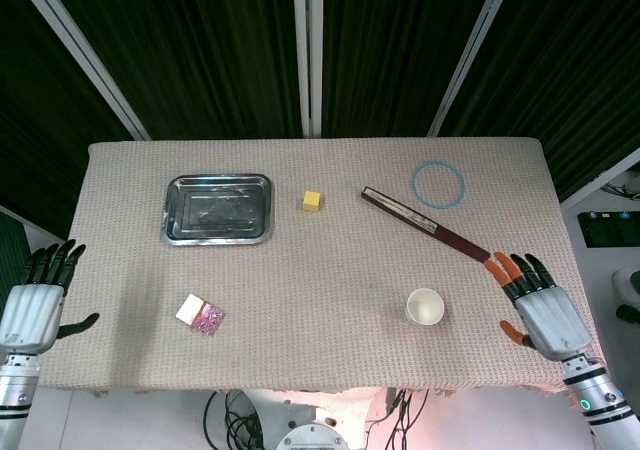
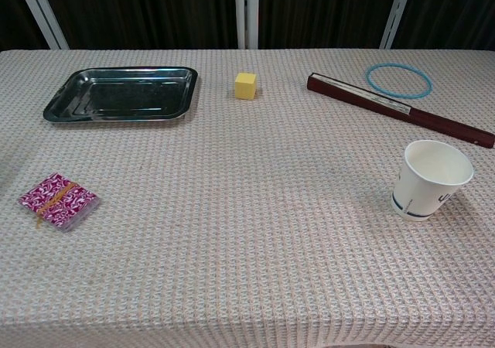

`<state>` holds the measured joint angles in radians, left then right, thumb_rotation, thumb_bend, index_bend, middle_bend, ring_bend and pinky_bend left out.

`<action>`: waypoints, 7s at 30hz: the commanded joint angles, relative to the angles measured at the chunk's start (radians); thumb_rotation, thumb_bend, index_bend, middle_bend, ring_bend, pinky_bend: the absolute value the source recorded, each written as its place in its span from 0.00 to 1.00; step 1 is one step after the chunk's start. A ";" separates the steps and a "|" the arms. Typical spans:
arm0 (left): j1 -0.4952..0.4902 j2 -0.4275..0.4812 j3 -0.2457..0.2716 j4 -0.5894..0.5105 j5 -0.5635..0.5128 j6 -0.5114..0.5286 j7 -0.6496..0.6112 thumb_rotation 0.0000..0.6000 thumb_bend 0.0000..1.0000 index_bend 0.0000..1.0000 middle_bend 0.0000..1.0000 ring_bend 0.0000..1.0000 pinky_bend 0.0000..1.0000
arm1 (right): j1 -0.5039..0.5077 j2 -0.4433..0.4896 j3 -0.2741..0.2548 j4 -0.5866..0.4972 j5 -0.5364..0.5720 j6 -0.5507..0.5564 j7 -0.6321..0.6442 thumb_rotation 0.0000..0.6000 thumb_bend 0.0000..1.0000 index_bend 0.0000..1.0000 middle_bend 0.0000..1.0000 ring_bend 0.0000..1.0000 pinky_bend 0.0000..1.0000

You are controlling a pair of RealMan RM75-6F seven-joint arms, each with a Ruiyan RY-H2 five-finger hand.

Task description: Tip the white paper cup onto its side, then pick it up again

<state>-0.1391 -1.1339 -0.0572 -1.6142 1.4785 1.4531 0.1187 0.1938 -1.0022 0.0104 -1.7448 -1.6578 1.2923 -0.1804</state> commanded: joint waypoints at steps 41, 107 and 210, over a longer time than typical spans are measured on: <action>0.012 0.018 0.009 0.037 -0.001 -0.002 -0.077 1.00 0.08 0.06 0.02 0.00 0.07 | 0.261 -0.245 -0.002 -0.117 0.312 -0.306 -0.648 1.00 0.18 0.07 0.18 0.00 0.00; 0.014 0.003 0.019 0.060 -0.018 -0.032 -0.092 1.00 0.08 0.06 0.02 0.00 0.07 | 0.292 -0.363 -0.001 0.342 -0.031 -0.091 0.685 1.00 0.03 0.00 0.02 0.00 0.00; 0.023 -0.012 0.018 0.116 0.002 -0.014 -0.163 1.00 0.08 0.06 0.01 0.00 0.08 | 0.268 -0.692 -0.019 0.743 0.036 0.015 1.139 1.00 0.00 0.00 0.03 0.00 0.00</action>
<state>-0.1155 -1.1458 -0.0397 -1.4978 1.4799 1.4396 -0.0453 0.4730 -1.7108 -0.0015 -0.9863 -1.6112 1.2843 0.9747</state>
